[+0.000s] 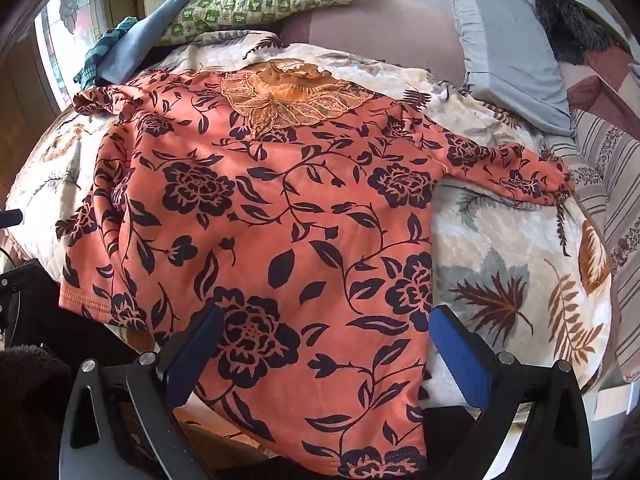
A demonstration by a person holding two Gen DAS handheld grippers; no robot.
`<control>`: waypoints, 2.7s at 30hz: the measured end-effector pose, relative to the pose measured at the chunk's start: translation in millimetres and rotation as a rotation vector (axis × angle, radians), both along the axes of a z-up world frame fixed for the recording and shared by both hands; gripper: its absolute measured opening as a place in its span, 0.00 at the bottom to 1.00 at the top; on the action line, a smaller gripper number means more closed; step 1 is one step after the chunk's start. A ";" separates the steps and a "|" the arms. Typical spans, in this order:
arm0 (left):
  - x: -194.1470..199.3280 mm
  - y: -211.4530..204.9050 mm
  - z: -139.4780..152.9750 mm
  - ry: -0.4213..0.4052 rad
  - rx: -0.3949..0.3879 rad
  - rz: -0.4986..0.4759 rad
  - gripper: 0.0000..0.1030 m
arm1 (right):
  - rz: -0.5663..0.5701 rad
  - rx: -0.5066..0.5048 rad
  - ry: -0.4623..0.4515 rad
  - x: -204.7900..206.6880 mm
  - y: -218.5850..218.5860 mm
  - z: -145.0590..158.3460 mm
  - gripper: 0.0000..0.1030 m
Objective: Fold small clothes
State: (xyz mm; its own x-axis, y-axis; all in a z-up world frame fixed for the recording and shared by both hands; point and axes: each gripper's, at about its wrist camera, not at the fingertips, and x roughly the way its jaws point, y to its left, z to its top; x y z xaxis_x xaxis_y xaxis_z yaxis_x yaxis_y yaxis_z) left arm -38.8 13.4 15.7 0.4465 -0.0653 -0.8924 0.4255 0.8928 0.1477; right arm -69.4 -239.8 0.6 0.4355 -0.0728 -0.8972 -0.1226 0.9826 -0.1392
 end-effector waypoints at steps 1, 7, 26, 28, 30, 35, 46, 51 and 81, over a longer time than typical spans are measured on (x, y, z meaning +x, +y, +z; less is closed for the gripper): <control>-0.1 0.1 0.9 0.002 -0.003 0.003 0.85 | 0.001 -0.002 -0.001 -0.8 -0.2 0.5 0.99; 0.5 -3.9 2.4 0.011 -0.013 0.014 0.85 | -0.011 0.006 0.003 -4.8 -5.3 -0.4 0.99; 5.7 -17.9 2.2 0.017 -0.036 -0.011 0.85 | -0.062 0.017 0.014 -8.0 -25.9 -0.7 0.99; 7.8 -16.9 2.0 0.023 -0.042 -0.002 0.85 | -0.065 0.018 0.015 -8.0 -26.5 -1.1 0.99; 10.4 -15.3 2.2 0.028 -0.052 0.008 0.85 | -0.069 0.018 0.017 -7.4 -27.1 -2.0 0.99; 16.8 -11.1 3.2 0.035 -0.073 0.029 0.85 | -0.071 0.019 0.020 -6.0 -27.3 -2.5 0.99; 22.2 -7.9 4.3 0.042 -0.098 0.039 0.85 | -0.079 0.019 0.023 -4.6 -27.9 -4.3 0.99; 23.8 -8.6 3.4 0.047 -0.100 0.038 0.85 | -0.081 0.023 0.029 -2.5 -27.3 -6.9 0.99; 177.7 67.0 -48.8 0.302 -0.381 0.469 0.85 | -0.308 0.183 0.059 78.8 -109.9 -52.3 0.98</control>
